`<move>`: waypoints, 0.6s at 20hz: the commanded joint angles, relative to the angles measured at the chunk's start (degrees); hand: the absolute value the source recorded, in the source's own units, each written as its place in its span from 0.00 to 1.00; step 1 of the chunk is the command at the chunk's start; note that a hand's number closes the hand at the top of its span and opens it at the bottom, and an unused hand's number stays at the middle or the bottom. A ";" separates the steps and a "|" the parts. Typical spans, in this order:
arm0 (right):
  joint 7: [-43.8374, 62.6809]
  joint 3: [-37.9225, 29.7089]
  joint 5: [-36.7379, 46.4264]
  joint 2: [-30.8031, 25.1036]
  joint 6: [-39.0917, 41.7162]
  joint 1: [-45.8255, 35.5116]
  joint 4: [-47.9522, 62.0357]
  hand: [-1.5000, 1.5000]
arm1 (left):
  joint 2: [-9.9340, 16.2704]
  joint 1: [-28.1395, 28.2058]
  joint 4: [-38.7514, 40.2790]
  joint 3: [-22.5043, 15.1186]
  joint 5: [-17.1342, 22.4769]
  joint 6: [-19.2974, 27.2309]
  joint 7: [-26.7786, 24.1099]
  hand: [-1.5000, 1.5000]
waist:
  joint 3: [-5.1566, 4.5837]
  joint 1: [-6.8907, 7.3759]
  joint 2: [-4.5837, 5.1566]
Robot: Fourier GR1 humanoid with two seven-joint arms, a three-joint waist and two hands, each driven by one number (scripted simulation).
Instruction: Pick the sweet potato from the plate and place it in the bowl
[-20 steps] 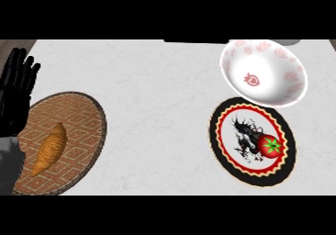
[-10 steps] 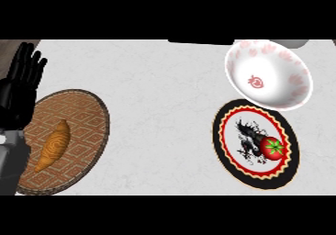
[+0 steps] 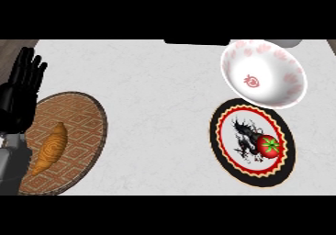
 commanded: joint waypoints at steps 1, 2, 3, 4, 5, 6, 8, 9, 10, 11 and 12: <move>-1.44 1.56 3.22 6.38 0.96 -2.49 4.37 1.00 | -0.16 -1.29 0.33 0.15 0.04 -0.54 0.14 0.50 | 0.03 -0.08 0.16; 0.31 1.77 3.83 8.16 0.26 -2.89 3.10 1.00 | 0.78 -1.96 1.76 1.25 -0.09 -0.50 0.63 0.50 | 0.00 -0.87 -0.12; -0.94 2.08 4.49 9.17 -1.48 -0.46 3.11 1.00 | -0.58 2.31 -3.15 0.38 -0.53 0.97 1.16 0.50 | 0.03 -0.74 -0.36; -2.56 1.86 5.78 8.63 -0.96 -2.42 5.96 1.00 | -0.65 1.15 1.57 1.20 -1.05 0.08 -2.22 0.50 | 0.01 -0.79 -0.05; -1.27 2.45 6.69 11.33 -2.90 -3.06 6.69 1.00 | -0.86 0.82 -0.85 0.46 -0.66 0.18 -0.14 0.50 | 0.03 -0.39 -0.03; 0.08 1.99 7.27 13.30 -7.51 -1.78 5.86 1.00 | -0.31 1.15 3.63 1.61 -1.33 -1.19 -4.17 0.50 | -0.01 -1.21 -0.13; 2.65 3.01 9.91 15.78 -11.52 -2.39 6.81 1.00 | 0.86 0.06 1.03 2.38 0.28 -1.54 0.20 0.50 | 0.02 -0.95 -0.17; 0.64 3.47 11.14 15.68 -13.62 -0.05 6.87 1.00 | 0.02 -0.39 1.29 1.55 -0.98 -0.35 0.39 0.50 | 0.03 -1.38 -0.22; 3.81 4.63 12.50 18.29 -14.47 -1.56 8.85 1.00 | 1.08 -0.17 0.46 2.03 -0.12 -1.65 0.71 0.50 | 0.03 -0.55 -0.03; 4.13 2.62 11.05 17.84 -13.65 -0.60 11.72 1.00 | 1.88 -1.21 0.77 3.29 1.07 -2.20 1.97 0.50 | 0.04 -0.85 -0.07; 4.97 2.16 11.09 19.25 -16.27 0.19 13.57 1.00 | 0.31 -0.77 -1.91 0.95 -0.59 -0.64 2.62 0.50 | 0.08 -0.48 0.01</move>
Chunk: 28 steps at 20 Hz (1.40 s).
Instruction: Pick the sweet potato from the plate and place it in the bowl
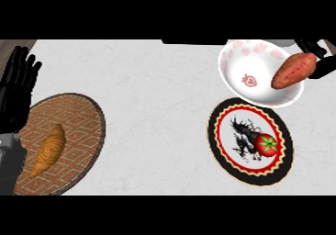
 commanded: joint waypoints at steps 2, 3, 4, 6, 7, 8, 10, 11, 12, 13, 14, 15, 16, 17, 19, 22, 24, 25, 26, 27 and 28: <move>2.13 -2.07 0.61 4.07 -2.59 0.50 7.83 0.00 | -1.53 -1.03 1.39 -0.43 -0.77 -0.04 -1.80 0.50 | 0.03 -0.07 0.27; 3.18 -2.58 0.08 5.35 -1.76 0.18 9.58 0.00 | -0.16 1.80 0.03 0.72 0.37 -1.90 -2.49 0.50 | 0.04 0.82 0.37; 4.02 -3.16 -0.47 8.02 -3.74 1.88 8.67 0.00 | -1.06 3.61 0.57 0.57 -0.41 -1.60 -4.40 0.50 | 0.01 0.05 0.05; 3.04 -5.48 -2.54 9.59 -2.24 0.55 11.39 0.00 | -0.80 0.14 -1.56 -0.03 -0.23 -0.26 0.25 0.50 | 0.11 0.91 0.39; 4.26 -6.62 -3.88 10.72 -0.27 -0.10 11.07 0.00 | -0.80 1.09 -3.51 -0.18 -0.13 0.18 1.93 0.50 | 0.09 0.58 0.04; -0.06 -8.20 -5.44 7.78 2.46 1.43 11.61 0.00 | -0.82 2.76 -2.64 0.42 -0.01 -0.67 -0.45 0.50 | 0.09 0.46 0.16; 0.30 -10.87 -7.74 10.78 0.38 -0.14 12.64 0.00 | 0.09 1.49 -2.68 1.03 1.33 -2.32 0.04 0.50 | 0.13 1.46 0.54; -2.97 -12.17 -8.75 8.79 0.15 1.57 12.93 0.00 | -0.68 0.57 -2.23 0.41 -0.37 -0.17 0.41 0.50 | 0.16 0.87 0.60; 0.11 -14.14 -10.60 9.93 -0.13 -1.40 12.68 0.00 | -1.90 0.89 -1.58 -0.68 -0.74 -0.22 -0.05 0.50 | 0.10 0.47 0.37; -1.39 -15.15 -11.27 10.76 -3.67 -0.05 13.09 0.00 | -1.09 -1.33 0.08 -0.27 -1.73 0.82 0.92 0.50 | 0.14 0.42 0.66; -0.17 -17.18 -13.02 9.23 -4.09 -1.97 13.57 0.00 | -2.29 -1.07 -2.64 -1.05 -0.65 1.00 2.52 0.50 | 0.18 1.04 0.62; -2.61 -18.21 -13.80 7.22 -4.65 -0.22 13.78 0.00 | -3.05 0.84 -1.52 -1.17 -1.18 0.62 -0.29 0.50 | 0.15 0.75 0.70; -3.10 -19.20 -14.66 7.56 -5.35 -0.09 13.67 0.00 | -1.69 -0.52 -2.52 -0.67 -1.88 1.32 1.14 0.50 | 0.15 0.54 0.48; -1.77 -20.37 -15.59 4.08 -2.91 -1.73 14.65 0.00 | -0.76 0.17 -1.10 0.64 -0.86 -0.15 0.13 0.50 | 0.14 0.94 0.73; -1.13 -22.43 -17.32 2.07 -2.68 -1.87 15.75 0.00 | -1.61 0.11 -1.60 -0.28 -1.47 0.30 0.17 0.50 | 0.16 1.05 0.81; -0.75 -24.60 -19.11 -1.87 -2.29 -0.49 17.49 0.00 | -0.99 0.49 -2.36 0.27 -0.71 -0.96 -0.33 0.50 | 0.20 1.42 1.03; 0.07 -26.33 -20.80 -4.15 0.56 -0.59 18.47 0.00 | -1.30 -1.84 -2.09 -0.02 -0.80 0.02 1.58 0.50 | 0.31 1.64 1.46; 0.88 -26.41 -20.78 -3.91 -0.91 -0.42 19.01 0.00 | -1.36 -0.33 -1.92 0.17 -0.46 -0.97 0.03 0.50 | 0.31 2.59 1.74; -0.68 -26.74 -21.16 -5.48 2.37 1.14 18.95 0.00 | -2.22 -2.14 -1.34 -0.71 -1.89 0.80 0.51 0.50 | 0.36 1.55 1.74; 0.38 -27.68 -22.03 -6.04 1.83 0.26 19.09 0.00 | -2.03 -0.88 -2.19 -0.42 -1.18 -0.01 0.41 0.50 | 0.34 2.27 1.58; -1.61 -27.84 -22.21 -7.49 4.07 2.64 19.31 0.00 | -3.02 -1.88 -1.80 -1.31 -1.66 0.79 0.94 0.50 | 0.44 1.62 1.83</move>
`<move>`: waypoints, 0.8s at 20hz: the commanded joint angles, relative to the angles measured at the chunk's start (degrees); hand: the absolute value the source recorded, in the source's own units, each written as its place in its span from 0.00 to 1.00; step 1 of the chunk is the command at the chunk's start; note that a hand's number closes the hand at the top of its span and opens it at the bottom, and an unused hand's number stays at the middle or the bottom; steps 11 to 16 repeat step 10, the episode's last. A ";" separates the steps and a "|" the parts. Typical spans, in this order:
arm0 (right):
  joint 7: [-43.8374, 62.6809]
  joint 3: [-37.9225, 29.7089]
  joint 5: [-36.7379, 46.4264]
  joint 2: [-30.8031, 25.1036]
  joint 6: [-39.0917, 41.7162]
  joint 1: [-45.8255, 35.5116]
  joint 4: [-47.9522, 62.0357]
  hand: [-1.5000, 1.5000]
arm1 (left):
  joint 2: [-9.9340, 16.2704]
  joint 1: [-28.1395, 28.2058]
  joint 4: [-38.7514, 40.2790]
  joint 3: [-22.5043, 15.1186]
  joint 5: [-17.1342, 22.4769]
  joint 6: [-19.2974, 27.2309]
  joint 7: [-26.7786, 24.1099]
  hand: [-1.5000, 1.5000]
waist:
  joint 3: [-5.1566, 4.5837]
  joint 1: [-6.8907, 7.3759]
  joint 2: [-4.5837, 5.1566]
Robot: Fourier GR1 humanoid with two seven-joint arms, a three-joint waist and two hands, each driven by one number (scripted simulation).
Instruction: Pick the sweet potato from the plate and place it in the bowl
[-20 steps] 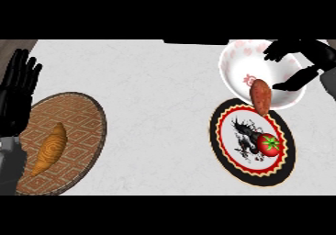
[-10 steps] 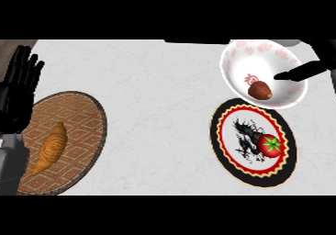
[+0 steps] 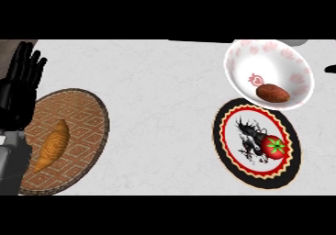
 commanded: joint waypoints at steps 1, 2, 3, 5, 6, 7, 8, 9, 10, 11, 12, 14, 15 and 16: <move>-1.42 -2.56 -2.38 -6.05 5.56 2.43 0.95 0.00 | 0.62 -0.57 -0.08 0.58 0.34 -0.23 0.81 0.50 | 0.17 0.22 0.32; -2.36 -2.79 -2.60 -4.48 5.25 3.81 1.22 0.00 | -0.18 0.49 0.69 0.16 0.53 -1.27 -1.34 0.50 | 0.13 0.48 0.48; -2.72 -3.28 -3.05 -6.19 5.81 3.70 0.90 0.00 | 0.00 -0.90 0.81 0.11 -0.56 0.37 0.03 0.50 | 0.20 0.19 0.48; -1.70 -4.03 -3.79 -9.12 9.84 3.34 1.14 0.00 | -0.56 0.43 0.41 -0.26 0.12 -0.71 -0.83 0.50 | 0.24 0.76 0.61; -2.94 -3.64 -3.35 -9.55 9.72 5.63 1.49 0.00 | -0.79 1.36 0.26 0.01 0.06 -0.83 -2.43 0.50 | 0.28 0.87 0.76; -4.43 -3.66 -3.39 -9.05 10.88 6.68 1.20 0.00 | -0.26 0.02 0.30 0.42 0.69 -1.15 -1.47 0.50 | 0.38 0.76 0.88; -5.37 -3.54 -3.23 -9.17 10.04 7.64 1.11 0.00 | -1.09 0.97 -1.40 -0.60 -0.07 -0.46 -1.62 0.50 | 0.47 1.39 0.80; -3.58 -4.17 -3.85 -9.64 10.39 5.90 1.19 0.00 | -1.18 -0.06 -0.05 -0.74 -0.11 -0.58 -1.46 0.50 | 0.45 1.52 1.23; -5.42 -3.80 -3.49 -10.37 12.43 8.03 0.91 0.00 | -0.74 -0.68 -0.64 -0.54 -0.16 -0.09 -0.16 0.50 | 0.55 0.83 0.98; -5.42 -3.80 -3.49 -10.37 12.43 8.03 0.91 0.00 | -0.74 -0.68 -0.64 -0.54 -0.16 -0.09 -0.16 0.50 | 0.55 0.83 0.98; -5.42 -3.80 -3.49 -10.37 12.43 8.03 0.91 0.00 | -0.74 -0.68 -0.64 -0.54 -0.16 -0.09 -0.16 0.50 | 0.55 0.83 0.98; -5.42 -3.80 -3.49 -10.37 12.43 8.03 0.91 0.00 | -0.74 -0.68 -0.64 -0.54 -0.16 -0.09 -0.16 0.50 | 0.55 0.83 0.98; -5.42 -3.80 -3.49 -10.37 12.43 8.03 0.91 0.00 | -0.74 -0.68 -0.64 -0.54 -0.16 -0.09 -0.16 0.50 | 0.55 0.83 0.98; -5.42 -3.80 -3.49 -10.37 12.43 8.03 0.91 0.00 | -0.74 -0.68 -0.64 -0.54 -0.16 -0.09 -0.16 0.50 | 0.55 0.83 0.98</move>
